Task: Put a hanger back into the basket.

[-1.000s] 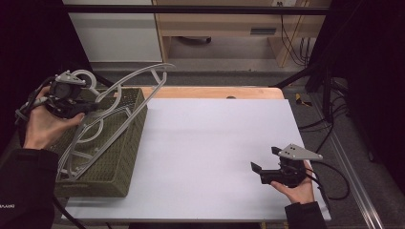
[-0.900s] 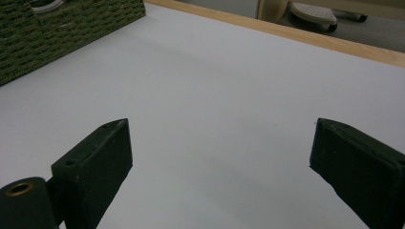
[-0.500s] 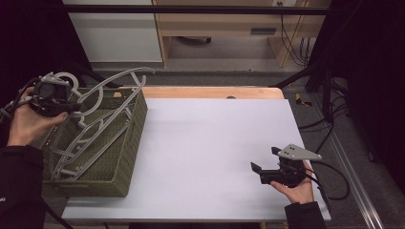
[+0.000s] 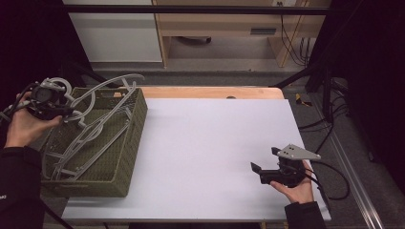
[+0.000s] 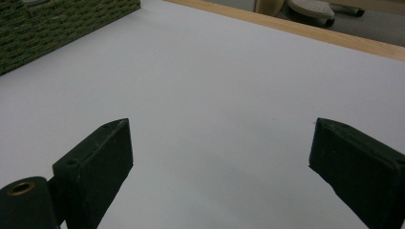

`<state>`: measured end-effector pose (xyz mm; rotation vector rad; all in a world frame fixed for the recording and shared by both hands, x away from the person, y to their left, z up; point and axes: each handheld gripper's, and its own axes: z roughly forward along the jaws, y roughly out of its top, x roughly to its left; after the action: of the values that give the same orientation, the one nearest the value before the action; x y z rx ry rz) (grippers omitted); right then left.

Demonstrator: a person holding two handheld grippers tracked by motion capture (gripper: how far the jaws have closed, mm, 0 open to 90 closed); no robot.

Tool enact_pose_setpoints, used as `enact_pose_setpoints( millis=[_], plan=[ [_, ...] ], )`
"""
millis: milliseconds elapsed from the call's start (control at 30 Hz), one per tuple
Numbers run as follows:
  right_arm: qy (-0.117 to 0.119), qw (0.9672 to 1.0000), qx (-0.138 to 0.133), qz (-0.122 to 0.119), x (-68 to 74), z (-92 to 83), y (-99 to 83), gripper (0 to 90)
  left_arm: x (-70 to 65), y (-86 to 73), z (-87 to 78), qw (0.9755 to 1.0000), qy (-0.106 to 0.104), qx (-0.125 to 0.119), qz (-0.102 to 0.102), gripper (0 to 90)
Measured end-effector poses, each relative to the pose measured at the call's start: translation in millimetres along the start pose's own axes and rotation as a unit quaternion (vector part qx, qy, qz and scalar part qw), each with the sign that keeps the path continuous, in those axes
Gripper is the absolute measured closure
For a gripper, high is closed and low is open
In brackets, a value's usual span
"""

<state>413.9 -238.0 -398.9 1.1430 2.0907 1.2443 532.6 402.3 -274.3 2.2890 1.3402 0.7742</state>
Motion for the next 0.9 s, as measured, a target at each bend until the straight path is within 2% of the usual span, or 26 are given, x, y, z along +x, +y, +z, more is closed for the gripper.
enact_pose_setpoints(
  millis=[200,367,567,767,900],
  plan=[
    [0.001,1.0,0.002,-0.001,-0.5,0.3,-0.5,8.1,8.2,-13.2,8.1,0.9998,0.007,0.017,-0.009,83.2],
    [-0.001,1.0,0.003,0.0,0.1,1.8,-0.8,8.1,10.6,-21.9,15.1,0.9995,0.012,0.028,-0.007,83.2],
    [-0.001,1.0,0.005,-0.001,0.1,1.7,-0.9,8.1,6.0,-26.6,29.0,0.9991,0.008,0.043,-0.002,83.2],
    [-0.001,1.0,0.005,0.001,-0.2,2.2,-1.3,8.1,6.9,-36.4,42.4,0.9986,0.005,0.052,-0.012,83.1],
    [0.0,1.0,0.007,-0.002,0.3,2.9,-1.7,8.1,1.7,-39.3,54.3,0.9982,0.001,0.06,-0.004,83.1]
  ],
)
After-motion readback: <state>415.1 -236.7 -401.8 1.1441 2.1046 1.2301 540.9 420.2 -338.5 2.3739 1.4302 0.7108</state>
